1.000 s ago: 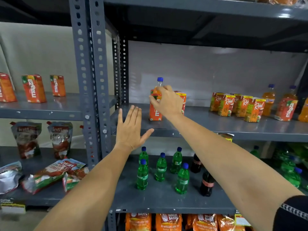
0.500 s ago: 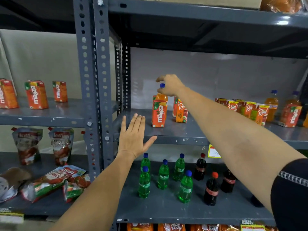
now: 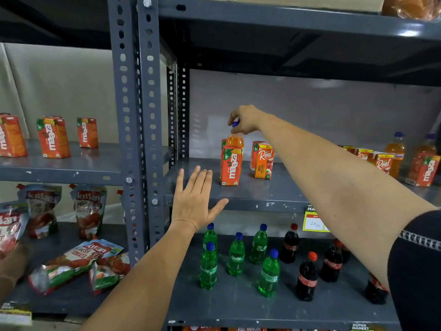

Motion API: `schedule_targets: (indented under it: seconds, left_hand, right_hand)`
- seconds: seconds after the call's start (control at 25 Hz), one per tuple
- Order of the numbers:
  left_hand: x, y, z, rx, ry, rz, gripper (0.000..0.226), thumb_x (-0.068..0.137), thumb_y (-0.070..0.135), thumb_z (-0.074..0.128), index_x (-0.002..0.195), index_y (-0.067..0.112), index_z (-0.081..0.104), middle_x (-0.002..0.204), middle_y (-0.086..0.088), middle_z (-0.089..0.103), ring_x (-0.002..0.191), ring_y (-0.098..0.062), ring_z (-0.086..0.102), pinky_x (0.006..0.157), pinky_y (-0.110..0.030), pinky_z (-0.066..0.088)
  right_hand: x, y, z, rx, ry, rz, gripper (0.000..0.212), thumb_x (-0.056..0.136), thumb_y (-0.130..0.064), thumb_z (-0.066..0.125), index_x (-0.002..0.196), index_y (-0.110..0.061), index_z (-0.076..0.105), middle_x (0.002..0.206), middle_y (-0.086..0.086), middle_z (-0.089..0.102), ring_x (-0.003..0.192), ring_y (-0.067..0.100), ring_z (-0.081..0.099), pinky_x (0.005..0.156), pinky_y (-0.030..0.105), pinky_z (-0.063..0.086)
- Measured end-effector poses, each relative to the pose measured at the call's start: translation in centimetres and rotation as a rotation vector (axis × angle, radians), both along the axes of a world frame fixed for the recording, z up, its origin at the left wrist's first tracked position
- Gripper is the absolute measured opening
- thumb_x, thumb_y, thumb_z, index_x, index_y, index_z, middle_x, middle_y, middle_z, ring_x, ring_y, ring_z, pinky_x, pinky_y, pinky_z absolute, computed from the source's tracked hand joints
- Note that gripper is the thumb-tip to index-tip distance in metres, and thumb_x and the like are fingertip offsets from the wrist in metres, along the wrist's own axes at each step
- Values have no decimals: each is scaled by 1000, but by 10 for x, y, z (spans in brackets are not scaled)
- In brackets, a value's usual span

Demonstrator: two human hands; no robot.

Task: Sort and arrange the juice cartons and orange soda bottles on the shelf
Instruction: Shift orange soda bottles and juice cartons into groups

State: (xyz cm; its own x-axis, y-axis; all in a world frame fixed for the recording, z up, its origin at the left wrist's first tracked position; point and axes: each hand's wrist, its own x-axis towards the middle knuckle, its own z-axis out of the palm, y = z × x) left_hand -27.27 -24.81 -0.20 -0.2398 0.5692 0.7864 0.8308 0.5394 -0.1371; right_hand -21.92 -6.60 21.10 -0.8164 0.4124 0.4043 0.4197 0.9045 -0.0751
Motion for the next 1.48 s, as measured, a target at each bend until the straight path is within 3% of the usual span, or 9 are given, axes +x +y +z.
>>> schedule_targets:
  seconds: [0.16,0.32,0.64,0.88,1.0,1.08,1.24,1.48]
  left_hand:
    - [0,0,0,0,7,-4,82,89,67,20,132,3,50,133,-12,57,134,-28,43,114,-56,21]
    - [2,-1,2,-16,-3,1,82,88,67,20,133,4,49,134,-12,57,134,-28,42,114,-56,20]
    - [23,5,4,23,-70,13,78,88,64,21,133,6,49,127,-12,58,122,-28,50,113,-57,16]
    - [115,81,17,42,0,-171,70,89,61,31,127,7,54,125,-10,60,119,-28,53,111,-56,22]
    - [175,131,17,17,-1,-207,72,87,62,32,128,7,54,127,-10,60,122,-29,51,111,-60,23]
    - [215,164,13,6,-4,-213,73,87,61,32,127,6,55,126,-10,61,122,-29,52,110,-61,23]
    - [286,231,8,-2,-7,-220,72,88,60,30,126,5,57,126,-10,61,123,-28,52,110,-60,23]
    - [358,306,13,48,-27,-244,67,89,59,33,124,7,56,125,-9,61,116,-27,55,100,-54,36]
  right_hand:
    - [0,2,3,-20,25,6,21,85,-4,68,105,-9,69,118,15,62,97,28,67,85,35,58]
    - [12,8,10,-14,19,7,17,87,-5,66,103,-7,68,113,12,64,91,23,68,76,25,54]
    - [74,24,38,-22,4,54,15,85,-9,69,100,-12,70,101,4,62,85,18,69,72,24,55]
    - [167,61,48,-239,-5,79,15,82,-3,71,97,-7,72,88,6,69,76,16,70,63,21,56]
    - [223,93,46,-305,-58,72,15,82,-1,70,96,-6,71,88,7,70,76,16,70,71,25,58]
    - [259,119,46,-280,-106,47,16,82,-2,70,97,-6,71,92,7,71,81,18,70,74,26,57]
    - [332,179,43,-234,-128,-9,12,83,-3,69,88,-13,71,90,3,71,77,12,70,60,17,53]
    - [401,255,40,-190,-114,-100,10,83,-4,70,88,-12,71,87,5,71,74,12,70,57,17,53]
